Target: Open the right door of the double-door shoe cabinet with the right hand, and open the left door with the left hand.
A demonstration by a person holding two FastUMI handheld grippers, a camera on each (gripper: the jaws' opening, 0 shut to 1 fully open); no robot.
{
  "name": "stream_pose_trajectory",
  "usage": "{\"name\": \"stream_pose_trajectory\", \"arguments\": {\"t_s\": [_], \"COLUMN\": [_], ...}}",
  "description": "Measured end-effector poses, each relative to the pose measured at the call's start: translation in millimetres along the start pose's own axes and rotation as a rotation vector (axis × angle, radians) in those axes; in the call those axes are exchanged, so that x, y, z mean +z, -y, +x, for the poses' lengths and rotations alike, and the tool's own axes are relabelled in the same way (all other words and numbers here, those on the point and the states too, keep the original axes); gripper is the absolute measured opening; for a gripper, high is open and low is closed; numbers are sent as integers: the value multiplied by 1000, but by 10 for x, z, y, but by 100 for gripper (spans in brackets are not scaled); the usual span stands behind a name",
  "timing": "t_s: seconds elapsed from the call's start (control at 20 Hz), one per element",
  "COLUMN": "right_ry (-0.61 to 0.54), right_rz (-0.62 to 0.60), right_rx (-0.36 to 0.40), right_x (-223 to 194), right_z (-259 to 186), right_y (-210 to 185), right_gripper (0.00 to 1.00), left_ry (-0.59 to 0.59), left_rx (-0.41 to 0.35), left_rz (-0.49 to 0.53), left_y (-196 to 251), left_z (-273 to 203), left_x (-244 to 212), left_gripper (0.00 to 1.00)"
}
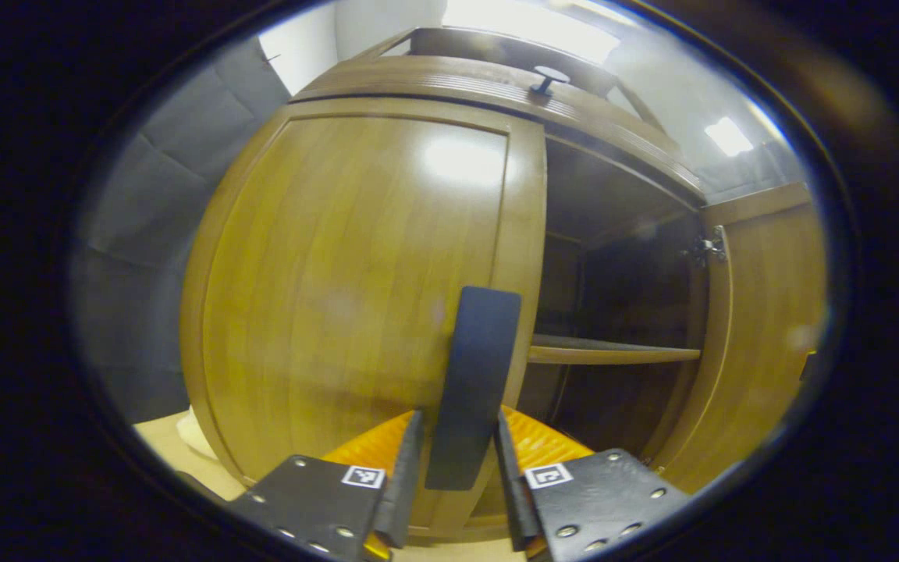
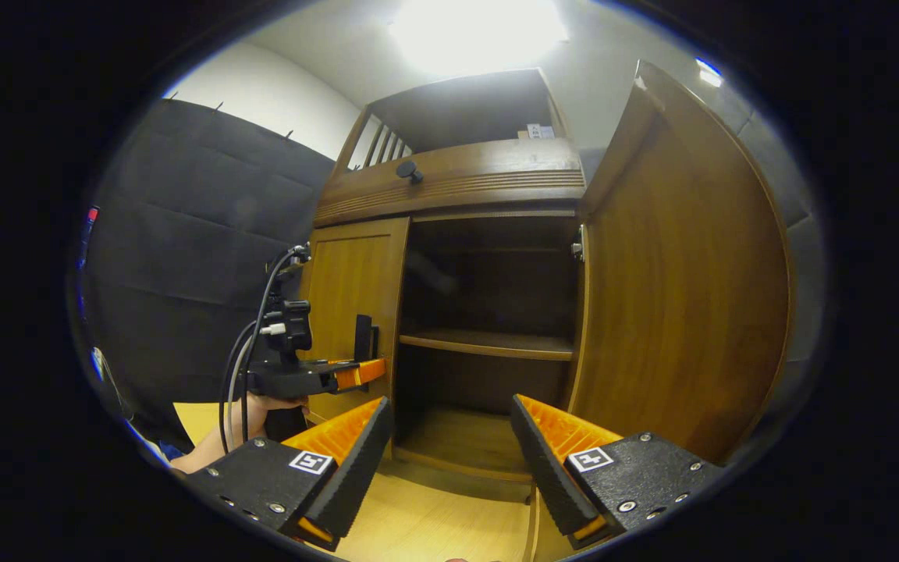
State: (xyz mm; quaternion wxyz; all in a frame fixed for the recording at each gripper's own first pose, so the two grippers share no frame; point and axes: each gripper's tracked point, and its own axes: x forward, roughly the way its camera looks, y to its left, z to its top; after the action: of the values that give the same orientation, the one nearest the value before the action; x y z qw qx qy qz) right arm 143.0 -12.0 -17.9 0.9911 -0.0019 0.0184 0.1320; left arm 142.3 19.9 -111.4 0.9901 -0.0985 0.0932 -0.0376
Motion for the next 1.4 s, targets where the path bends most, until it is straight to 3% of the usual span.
{"name": "stream_pose_trajectory", "arguments": {"t_s": [0.05, 0.1, 0.25, 0.3, 0.5, 0.6, 0.65, 0.85, 0.9, 1.05, 1.1, 1.25, 1.3, 1.35, 1.4], "right_ry": [0, -1, -13, -14, -11, -2, 5, 7, 6, 11, 11, 12, 12, 11, 9], "right_rz": [3, 12, 47, 50, 30, 36, 40, 31, 26, 14, 14, 12, 11, 12, 14], "right_rx": [5, 9, 12, 12, -10, -15, -14, -15, -10, -20, -22, -30, -32, -31, -29], "right_x": [-27, -41, -82, -76, -60, -23, -1, 27, 21, 46, 36, 29, 30, 28, 22], "right_z": [21, 36, 42, 43, 36, 24, -10, -38, -45, -50, -73, -88, -89, -93, -92], "right_y": [2, -1, 1, 0, 48, 74, 74, 121, 118, 151, 141, 146, 143, 142, 137], "right_gripper": [94, 94, 94, 94, 94, 94, 94, 94, 94, 94, 94, 94, 94, 94, 94], "left_ry": [-8, -10, -15, -15, -27, -37, -41, -43, -42, -30, -31, -37, -36, -35, -32], "left_rx": [-14, -22, -30, -29, -33, -27, -22, -24, -25, -18, -19, -29, -29, -28, -25], "left_rz": [6, 13, 24, 48, 39, 46, 52, 44, 43, 44, 41, 28, 28, 32, 32], "left_y": [5, -3, 25, 18, 2, 21, 15, 16, 8, -1, 4, 18, 14, 11, 1], "left_z": [-9, -36, -30, -27, -37, -49, -62, -71, -78, -74, -78, -89, -95, -97, -96], "left_x": [-13, -24, -55, -54, -98, -95, -88, -78, -75, -63, -64, -54, -46, -40, -52], "left_gripper": [39, 44, 32, 39, 38, 22, 25, 22, 29, 16, 22, 22, 29, 22, 22]}}
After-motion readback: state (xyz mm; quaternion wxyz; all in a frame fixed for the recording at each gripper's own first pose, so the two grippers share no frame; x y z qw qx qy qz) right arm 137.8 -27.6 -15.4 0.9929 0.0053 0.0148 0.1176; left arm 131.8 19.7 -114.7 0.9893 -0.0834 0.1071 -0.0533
